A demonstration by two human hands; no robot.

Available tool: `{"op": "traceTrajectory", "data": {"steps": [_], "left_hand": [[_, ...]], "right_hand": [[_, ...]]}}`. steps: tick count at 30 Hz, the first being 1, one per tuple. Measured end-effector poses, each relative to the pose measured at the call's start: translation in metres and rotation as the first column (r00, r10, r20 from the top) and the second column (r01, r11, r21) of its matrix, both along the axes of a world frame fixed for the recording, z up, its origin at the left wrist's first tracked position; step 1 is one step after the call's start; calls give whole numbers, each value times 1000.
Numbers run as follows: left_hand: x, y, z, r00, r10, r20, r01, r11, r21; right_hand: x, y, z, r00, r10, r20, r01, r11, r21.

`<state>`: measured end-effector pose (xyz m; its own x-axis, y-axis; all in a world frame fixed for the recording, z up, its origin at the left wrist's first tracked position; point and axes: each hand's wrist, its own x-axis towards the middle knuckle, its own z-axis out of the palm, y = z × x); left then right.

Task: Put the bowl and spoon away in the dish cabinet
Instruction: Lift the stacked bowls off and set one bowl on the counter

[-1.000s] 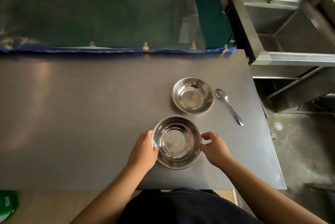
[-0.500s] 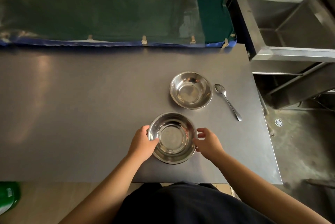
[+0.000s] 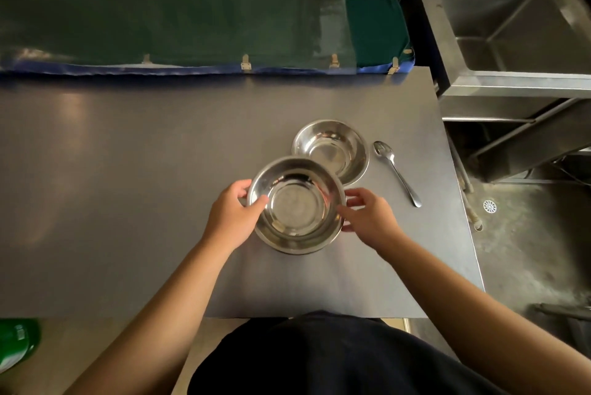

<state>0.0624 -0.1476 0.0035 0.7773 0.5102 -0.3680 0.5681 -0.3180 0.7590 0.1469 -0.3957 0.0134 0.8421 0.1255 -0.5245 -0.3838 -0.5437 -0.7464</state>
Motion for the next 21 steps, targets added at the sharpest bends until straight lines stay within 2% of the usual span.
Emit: {"op": "traceTrajectory", "data": {"steps": [5, 9, 21], "left_hand": [[38, -1, 18, 998, -15, 58, 19, 997, -75], [69, -9, 24, 996, -59, 69, 64, 995, -76], [134, -31, 0, 983, -183, -23, 184, 982, 34]], "right_hand": [[38, -3, 18, 998, -51, 30, 49, 997, 64], [67, -9, 20, 996, -89, 28, 87, 993, 82], [123, -23, -11, 997, -76, 4, 77, 996, -41]]}}
